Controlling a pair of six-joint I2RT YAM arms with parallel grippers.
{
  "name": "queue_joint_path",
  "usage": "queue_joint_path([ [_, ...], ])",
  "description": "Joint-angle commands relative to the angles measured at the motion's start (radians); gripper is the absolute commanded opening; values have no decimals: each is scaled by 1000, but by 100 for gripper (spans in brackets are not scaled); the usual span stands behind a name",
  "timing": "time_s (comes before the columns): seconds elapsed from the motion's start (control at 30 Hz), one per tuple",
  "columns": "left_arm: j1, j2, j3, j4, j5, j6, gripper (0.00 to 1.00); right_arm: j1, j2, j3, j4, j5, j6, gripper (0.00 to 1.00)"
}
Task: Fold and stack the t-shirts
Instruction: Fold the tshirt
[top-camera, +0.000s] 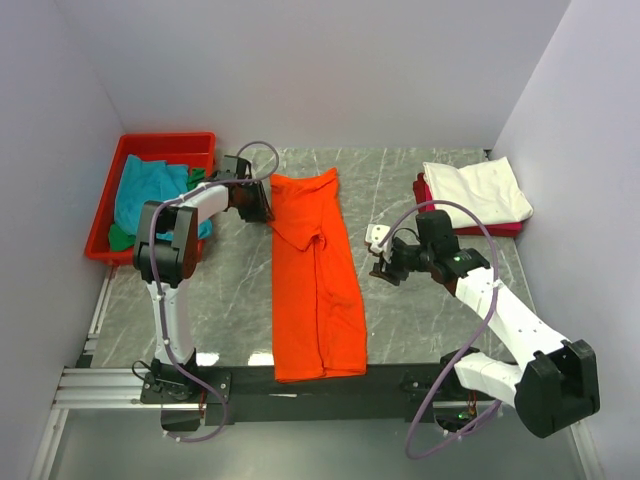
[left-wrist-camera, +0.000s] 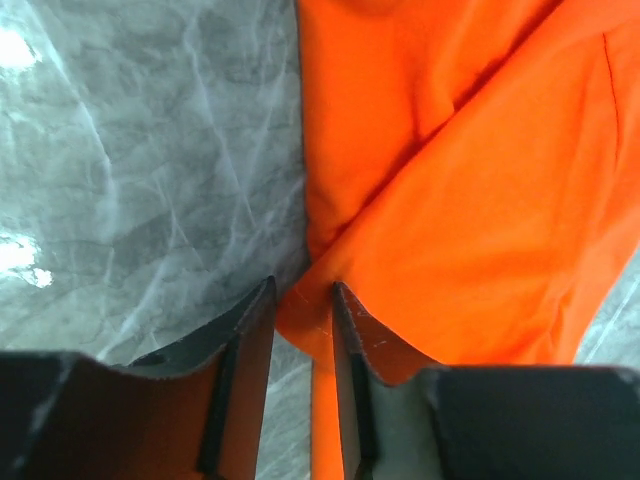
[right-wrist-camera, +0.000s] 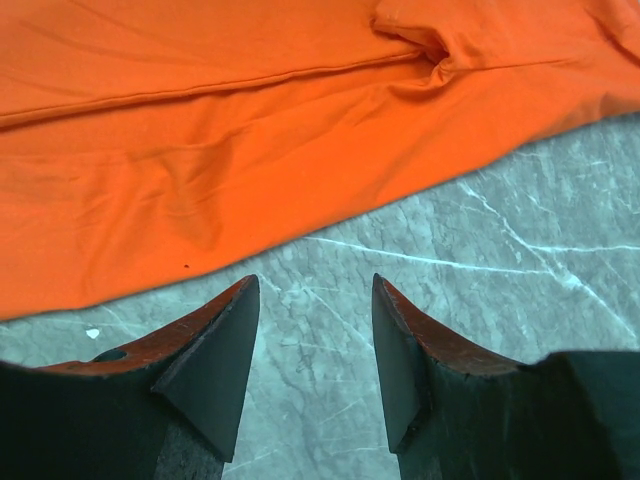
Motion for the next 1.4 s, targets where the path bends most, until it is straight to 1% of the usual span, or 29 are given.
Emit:
queue_joint_path([
  [0.0, -2, 16, 36, -33, 50, 23, 34, -14, -14, -8, 11, -27, 9, 56],
  [0.13, -4, 19, 41, -50, 54, 24, 32, -21, -10, -6, 8, -33, 7, 56],
  [0.17, -2, 19, 42, -61, 52, 26, 29, -22, -11, -6, 8, -34, 9, 56],
  [0.33, -2, -1, 42, -52, 44, 20, 20, -33, -16, -11, 7, -38, 7, 56],
  [0.37, -2, -12, 44, -50, 44, 20, 14, -33, -14, -9, 5, -39, 7, 56],
  [0.53, -2, -32, 88, -65, 44, 13, 10, -41, -13, -8, 1, -47, 4, 56],
  [0.73, -18, -45, 136, -93, 46, 16, 10, -45, -13, -9, -2, -50, 3, 56],
  [0.9, -53, -35, 169, -114, 40, 21, 12, -51, -11, -8, -4, -51, 1, 56],
  [1.2, -134, 4, 294, -183, -11, 24, 15, -73, -10, -12, -15, -65, -5, 56],
  [1.3, -163, 28, 338, -200, -8, 26, 16, -76, -8, -9, -18, -71, -7, 56],
  [1.37, -185, 71, 369, -213, 7, 21, 17, -74, -7, -6, -21, -71, -7, 56],
])
